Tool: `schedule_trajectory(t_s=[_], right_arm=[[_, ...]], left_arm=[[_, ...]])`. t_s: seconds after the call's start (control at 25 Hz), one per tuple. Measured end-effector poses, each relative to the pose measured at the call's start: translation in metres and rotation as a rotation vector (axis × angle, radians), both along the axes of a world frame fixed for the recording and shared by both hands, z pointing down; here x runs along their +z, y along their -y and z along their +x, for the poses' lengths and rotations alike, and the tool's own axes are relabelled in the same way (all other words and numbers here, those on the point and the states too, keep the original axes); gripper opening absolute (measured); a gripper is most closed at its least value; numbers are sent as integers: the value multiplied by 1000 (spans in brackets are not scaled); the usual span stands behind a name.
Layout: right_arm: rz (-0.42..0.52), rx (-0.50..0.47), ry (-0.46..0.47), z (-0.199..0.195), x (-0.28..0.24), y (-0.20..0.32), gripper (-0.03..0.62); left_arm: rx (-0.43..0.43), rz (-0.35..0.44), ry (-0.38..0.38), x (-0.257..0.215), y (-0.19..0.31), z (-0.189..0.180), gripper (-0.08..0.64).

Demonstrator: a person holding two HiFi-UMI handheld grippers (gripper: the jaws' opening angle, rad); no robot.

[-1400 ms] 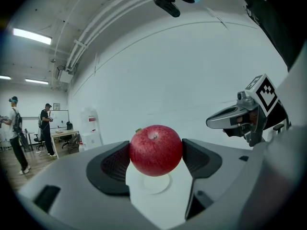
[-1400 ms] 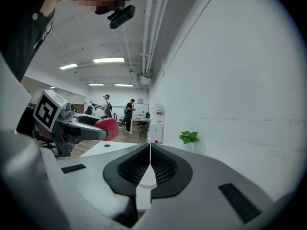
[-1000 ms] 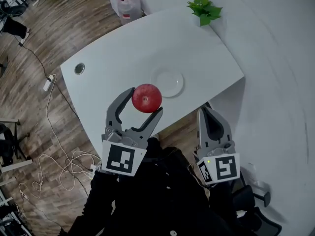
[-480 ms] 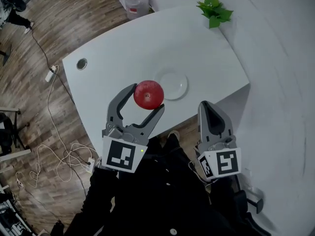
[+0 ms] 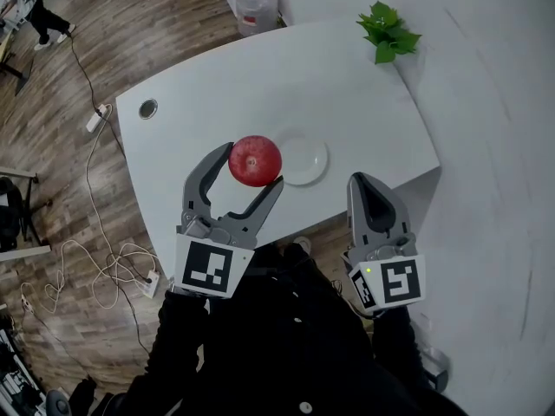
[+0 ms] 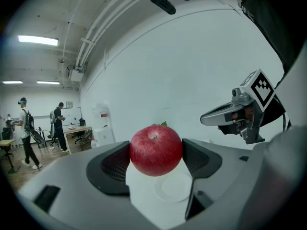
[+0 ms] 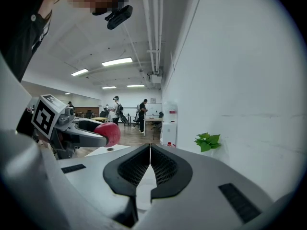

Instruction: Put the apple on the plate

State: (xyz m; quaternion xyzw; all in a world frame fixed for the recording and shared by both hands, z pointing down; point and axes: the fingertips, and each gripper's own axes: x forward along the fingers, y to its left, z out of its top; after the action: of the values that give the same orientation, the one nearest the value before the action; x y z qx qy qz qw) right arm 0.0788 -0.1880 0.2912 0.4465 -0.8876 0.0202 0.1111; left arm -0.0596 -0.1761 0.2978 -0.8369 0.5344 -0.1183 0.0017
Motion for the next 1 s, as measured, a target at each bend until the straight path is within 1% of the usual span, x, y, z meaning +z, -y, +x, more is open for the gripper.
schedule_trajectory(t_s=[0.2, 0.32, 0.48, 0.6, 0.8, 0.92, 1.0], right_arm=[[-2, -1, -5, 10, 0, 5, 41], [-6, 7, -9, 17, 2, 7, 41], [-23, 53, -12, 34, 6, 5, 41], [-25, 84, -20, 46, 7, 3, 41], [-26, 139, -47, 67, 10, 1, 41], [-34, 168, -62, 78, 13, -1, 41], [-44, 186, -67, 84, 17, -5, 41]], left_arm=[[-2, -12, -10, 4, 6, 9, 354], [10, -15, -1, 8, 11, 17, 354], [36, -26, -9, 12, 13, 27, 354], [52, -28, 3, 17, 17, 32, 354], [154, 2, 52, 29, 25, 51, 354], [182, -14, 32, 38, 32, 62, 354], [202, -21, 35, 46, 36, 68, 354]])
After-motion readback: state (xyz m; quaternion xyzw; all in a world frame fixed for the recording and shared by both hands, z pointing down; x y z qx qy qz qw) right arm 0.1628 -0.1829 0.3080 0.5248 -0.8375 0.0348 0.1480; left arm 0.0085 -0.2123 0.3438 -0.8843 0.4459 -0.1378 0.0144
